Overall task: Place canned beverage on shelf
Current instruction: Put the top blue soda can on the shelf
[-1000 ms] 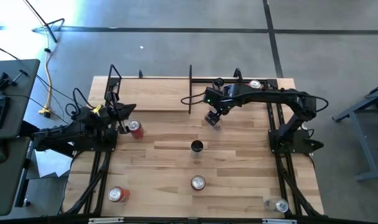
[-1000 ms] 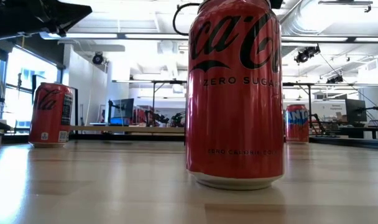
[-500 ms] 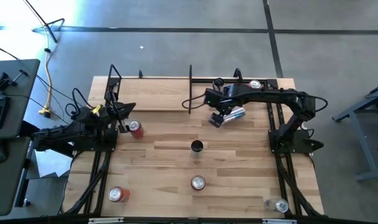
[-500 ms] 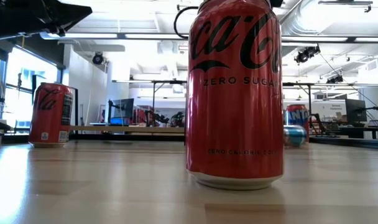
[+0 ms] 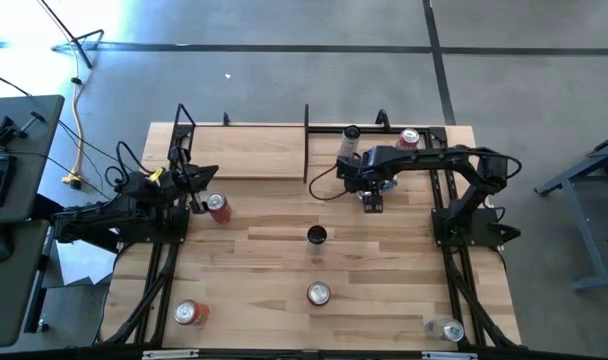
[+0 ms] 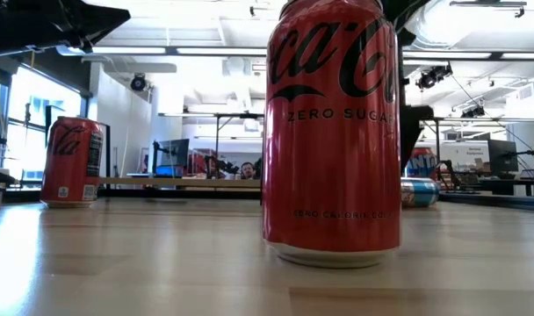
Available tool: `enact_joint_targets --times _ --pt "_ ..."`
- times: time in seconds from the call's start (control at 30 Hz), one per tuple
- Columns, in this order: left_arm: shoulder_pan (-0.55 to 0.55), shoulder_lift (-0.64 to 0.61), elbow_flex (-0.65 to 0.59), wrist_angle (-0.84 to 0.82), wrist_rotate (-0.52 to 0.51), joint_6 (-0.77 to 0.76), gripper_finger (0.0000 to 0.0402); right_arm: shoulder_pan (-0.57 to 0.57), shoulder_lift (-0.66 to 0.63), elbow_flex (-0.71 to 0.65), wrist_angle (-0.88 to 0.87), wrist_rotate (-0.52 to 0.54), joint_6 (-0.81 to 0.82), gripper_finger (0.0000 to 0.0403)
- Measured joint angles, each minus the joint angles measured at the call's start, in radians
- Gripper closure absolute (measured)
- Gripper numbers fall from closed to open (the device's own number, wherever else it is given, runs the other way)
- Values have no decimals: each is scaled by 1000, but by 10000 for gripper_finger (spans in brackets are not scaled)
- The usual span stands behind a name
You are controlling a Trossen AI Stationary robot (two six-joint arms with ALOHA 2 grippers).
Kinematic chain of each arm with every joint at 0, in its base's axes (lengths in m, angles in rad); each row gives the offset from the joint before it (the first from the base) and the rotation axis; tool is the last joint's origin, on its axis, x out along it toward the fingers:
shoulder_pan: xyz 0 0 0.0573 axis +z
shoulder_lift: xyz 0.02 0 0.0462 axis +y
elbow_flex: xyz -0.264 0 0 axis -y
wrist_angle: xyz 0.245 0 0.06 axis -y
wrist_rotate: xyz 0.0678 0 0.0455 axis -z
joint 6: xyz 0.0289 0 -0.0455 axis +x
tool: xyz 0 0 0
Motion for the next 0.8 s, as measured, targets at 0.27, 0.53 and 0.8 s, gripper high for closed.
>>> enact_joint_targets --times 0.27,0.53,0.8 --pt "0 0 0 0 0 1 399 -50 10 -2 120 -33 -139 129" --pt "0 0 0 1 0 18 399 -75 121 -3 103 -79 -169 129" --pt "0 0 0 5 -22 27 399 -70 217 3 88 -79 -155 159"
